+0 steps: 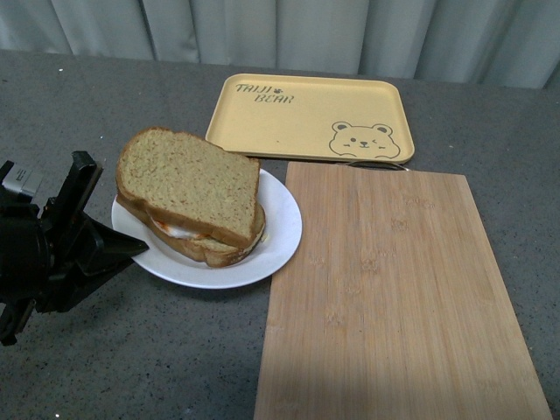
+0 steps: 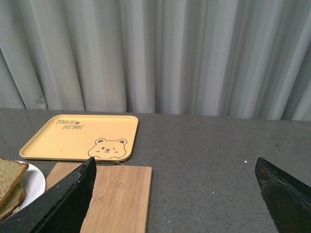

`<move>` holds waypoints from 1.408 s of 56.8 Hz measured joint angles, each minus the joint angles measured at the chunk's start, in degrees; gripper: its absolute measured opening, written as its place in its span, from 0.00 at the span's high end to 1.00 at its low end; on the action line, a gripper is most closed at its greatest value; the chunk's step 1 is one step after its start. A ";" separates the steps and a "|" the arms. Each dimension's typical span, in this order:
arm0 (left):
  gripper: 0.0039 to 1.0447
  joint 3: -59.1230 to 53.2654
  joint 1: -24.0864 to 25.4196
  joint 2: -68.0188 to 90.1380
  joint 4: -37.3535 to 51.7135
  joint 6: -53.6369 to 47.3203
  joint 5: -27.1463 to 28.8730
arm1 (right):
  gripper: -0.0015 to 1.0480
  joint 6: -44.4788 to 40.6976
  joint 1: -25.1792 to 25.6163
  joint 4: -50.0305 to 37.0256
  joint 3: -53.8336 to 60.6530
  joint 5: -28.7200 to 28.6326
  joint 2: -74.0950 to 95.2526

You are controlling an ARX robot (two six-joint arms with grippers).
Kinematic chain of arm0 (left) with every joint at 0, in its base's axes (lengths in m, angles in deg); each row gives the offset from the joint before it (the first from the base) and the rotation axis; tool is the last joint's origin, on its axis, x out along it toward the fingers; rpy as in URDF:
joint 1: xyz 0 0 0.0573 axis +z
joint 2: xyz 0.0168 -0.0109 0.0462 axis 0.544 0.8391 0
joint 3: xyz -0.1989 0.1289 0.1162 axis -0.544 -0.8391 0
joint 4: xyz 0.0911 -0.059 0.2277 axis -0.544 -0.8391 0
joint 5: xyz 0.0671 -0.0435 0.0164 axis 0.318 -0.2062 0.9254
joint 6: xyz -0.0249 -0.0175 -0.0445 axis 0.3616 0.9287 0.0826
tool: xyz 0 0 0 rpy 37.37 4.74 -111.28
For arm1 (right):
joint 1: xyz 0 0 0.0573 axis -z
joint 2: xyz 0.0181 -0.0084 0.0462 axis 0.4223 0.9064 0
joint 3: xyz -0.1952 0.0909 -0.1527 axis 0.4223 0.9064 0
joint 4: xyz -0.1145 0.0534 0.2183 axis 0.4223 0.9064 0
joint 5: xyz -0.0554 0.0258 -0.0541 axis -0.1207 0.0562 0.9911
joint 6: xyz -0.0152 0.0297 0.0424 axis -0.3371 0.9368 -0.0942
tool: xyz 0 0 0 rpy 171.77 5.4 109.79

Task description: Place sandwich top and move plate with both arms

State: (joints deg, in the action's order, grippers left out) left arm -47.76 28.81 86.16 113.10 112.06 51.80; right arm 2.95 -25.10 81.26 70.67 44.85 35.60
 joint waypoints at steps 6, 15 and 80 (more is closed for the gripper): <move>0.97 -2.67 0.83 -1.66 4.13 3.69 -2.78 | 0.09 0.00 0.00 0.00 0.00 0.02 0.00; 0.97 -6.56 1.53 -5.73 13.73 10.54 -5.66 | 0.09 0.00 0.00 0.00 0.00 0.00 0.00; 0.97 58.75 -12.22 30.73 -10.71 24.37 4.17 | 0.09 0.00 0.00 0.00 0.00 0.00 0.00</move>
State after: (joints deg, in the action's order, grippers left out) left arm 10.99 16.59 116.89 102.39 136.43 55.98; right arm 2.95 -25.10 81.26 70.67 44.85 35.60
